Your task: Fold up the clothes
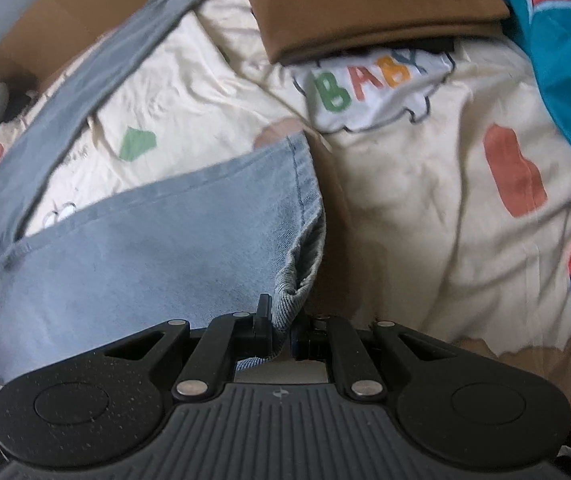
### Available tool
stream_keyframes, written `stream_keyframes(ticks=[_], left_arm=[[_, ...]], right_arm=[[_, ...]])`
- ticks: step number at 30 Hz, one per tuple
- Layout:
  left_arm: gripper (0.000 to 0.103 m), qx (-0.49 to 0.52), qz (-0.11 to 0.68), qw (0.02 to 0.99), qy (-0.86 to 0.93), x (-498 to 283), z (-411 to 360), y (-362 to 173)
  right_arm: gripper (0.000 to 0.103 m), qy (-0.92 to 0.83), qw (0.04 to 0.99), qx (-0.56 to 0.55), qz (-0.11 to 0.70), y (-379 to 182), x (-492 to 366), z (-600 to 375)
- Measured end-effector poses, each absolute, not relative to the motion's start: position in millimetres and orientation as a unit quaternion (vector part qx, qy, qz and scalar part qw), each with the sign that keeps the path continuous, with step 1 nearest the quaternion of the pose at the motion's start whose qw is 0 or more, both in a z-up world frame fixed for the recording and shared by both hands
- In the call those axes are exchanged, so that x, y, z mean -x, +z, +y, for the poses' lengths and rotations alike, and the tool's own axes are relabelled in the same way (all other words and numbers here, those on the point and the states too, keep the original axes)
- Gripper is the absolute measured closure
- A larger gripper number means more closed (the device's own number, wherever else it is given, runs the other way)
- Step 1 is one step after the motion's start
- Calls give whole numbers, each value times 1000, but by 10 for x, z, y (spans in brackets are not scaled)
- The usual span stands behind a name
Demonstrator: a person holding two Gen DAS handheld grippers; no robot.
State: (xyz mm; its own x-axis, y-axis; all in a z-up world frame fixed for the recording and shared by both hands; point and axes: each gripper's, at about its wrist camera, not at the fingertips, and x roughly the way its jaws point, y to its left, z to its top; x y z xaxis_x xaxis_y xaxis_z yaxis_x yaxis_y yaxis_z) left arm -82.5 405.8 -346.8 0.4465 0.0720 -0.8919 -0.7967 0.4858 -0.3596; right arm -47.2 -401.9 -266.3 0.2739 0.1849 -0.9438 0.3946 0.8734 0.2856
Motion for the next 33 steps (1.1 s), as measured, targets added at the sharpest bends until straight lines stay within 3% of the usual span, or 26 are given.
stream_keyframes(ticks=[4,10,17,18,21,24,33], left_arm=[[58,402,424,753,304,833,4147,-3401],[48,406,410,752,318,793,4369,-3436],[48,419,399,746,328,593,4551,-3605],[52,419,397,747,331,572,4565,-3613],[83,408,405,746,335,511,4598,-3606],[95,383,419,753,333,445,4591,-3524],[97,333,435,760,349,436,4597,-3403]], right_arm=[[97,-80,749,-247,609,-2835,561,-3991],[97,-86,738,-253,619,-2965,593,-3997],[95,-91,732,-257,625,-3054,592,-4000],[95,-92,730,-258,626,-3075,601,-3998],[94,-98,726,-257,631,-3113,632,-4010],[93,-101,725,-251,633,-3119,634,-4033],[94,-86,723,-226,647,-3089,609,-3967]])
